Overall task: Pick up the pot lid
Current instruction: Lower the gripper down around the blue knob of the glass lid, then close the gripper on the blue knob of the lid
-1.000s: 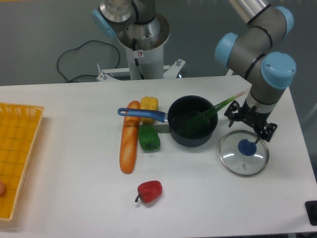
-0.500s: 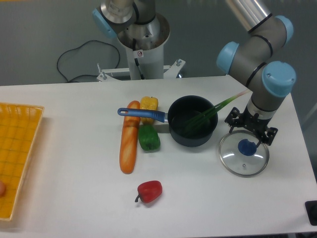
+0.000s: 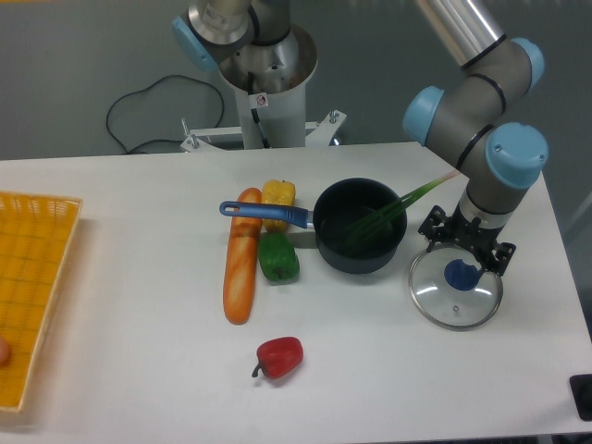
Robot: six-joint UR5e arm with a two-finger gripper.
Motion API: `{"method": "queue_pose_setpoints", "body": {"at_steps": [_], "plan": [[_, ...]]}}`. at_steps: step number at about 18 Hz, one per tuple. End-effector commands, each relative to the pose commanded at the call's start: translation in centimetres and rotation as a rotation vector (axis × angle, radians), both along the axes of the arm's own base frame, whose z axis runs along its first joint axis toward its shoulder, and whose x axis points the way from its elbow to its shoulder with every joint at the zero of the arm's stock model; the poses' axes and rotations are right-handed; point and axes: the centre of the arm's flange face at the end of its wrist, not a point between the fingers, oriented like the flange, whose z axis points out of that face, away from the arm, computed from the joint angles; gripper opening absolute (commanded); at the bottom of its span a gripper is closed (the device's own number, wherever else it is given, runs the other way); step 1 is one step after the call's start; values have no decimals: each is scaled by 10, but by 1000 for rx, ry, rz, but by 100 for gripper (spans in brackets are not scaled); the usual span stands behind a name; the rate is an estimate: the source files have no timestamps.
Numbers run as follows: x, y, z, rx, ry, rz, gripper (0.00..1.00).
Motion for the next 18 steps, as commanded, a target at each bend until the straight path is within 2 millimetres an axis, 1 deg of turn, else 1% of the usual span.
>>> {"method": "queue_pose_setpoints", "body": {"at_steps": [8, 11, 13, 18], "plan": [[-4, -5, -10, -2, -12, 9, 100], [-14, -7, -17, 4, 13, 15, 100], [-16, -8, -19, 4, 13, 17, 100], [-16, -8, -22, -1, 12, 20, 100]]}}
